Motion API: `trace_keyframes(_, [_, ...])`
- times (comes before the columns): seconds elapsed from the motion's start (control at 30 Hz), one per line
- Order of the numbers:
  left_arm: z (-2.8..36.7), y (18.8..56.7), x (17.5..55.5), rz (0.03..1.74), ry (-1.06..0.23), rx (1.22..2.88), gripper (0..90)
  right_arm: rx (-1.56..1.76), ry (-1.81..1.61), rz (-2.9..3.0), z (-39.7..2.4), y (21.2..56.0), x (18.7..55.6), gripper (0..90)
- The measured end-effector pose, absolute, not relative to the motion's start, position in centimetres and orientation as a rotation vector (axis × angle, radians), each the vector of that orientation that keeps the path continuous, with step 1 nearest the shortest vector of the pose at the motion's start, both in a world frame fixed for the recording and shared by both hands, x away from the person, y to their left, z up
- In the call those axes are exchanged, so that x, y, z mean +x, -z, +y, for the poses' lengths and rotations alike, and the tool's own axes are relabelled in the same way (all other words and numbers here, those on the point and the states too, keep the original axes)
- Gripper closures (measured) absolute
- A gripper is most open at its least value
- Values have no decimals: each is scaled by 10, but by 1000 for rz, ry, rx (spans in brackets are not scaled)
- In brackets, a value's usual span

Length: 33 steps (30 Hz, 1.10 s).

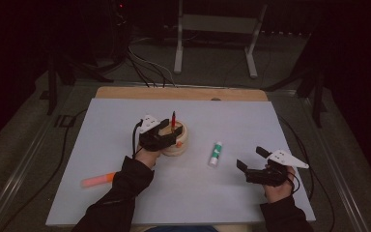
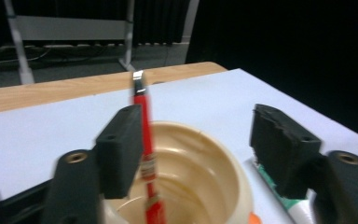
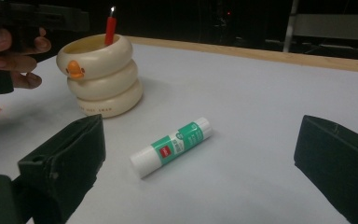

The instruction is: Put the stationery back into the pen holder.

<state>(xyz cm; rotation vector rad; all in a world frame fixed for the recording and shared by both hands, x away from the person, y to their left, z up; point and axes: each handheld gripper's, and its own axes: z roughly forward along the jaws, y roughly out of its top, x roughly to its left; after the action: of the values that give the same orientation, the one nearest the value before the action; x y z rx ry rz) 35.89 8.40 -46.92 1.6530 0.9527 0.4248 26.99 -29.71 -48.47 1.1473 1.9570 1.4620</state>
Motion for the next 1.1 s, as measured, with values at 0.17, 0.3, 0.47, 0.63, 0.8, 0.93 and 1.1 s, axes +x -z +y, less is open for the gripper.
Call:
trace_keyframes(0.17, [84, 462, 359, 934, -380, 1692, 148, 1148, -1461, 1959, -297, 485, 270, 21])
trace_keyframes(0.3, [87, 457, 359, 918, -344, 1699, 66, 1144, -1465, 1957, -297, 485, 270, 21])
trace_keyframes(0.47, [92, 449, 358, 907, -324, 1702, 17, 1146, -1464, 1957, -297, 485, 270, 21])
trace_keyframes(0.63, [98, 444, 356, 868, -316, 1739, 2, 1144, -1467, 1960, -297, 485, 269, 21])
trace_keyframes(0.8, [104, 439, 352, 823, -285, 1760, 2, 1138, -1469, 1968, -296, 486, 269, 21])
trace_keyframes(0.93, [108, 434, 349, 785, -268, 1778, 2, 1137, -1477, 1965, -296, 486, 269, 21])
trace_keyframes(1.1, [115, 429, 345, 740, -242, 1793, 2, 1138, -1493, 1972, -297, 488, 268, 21])
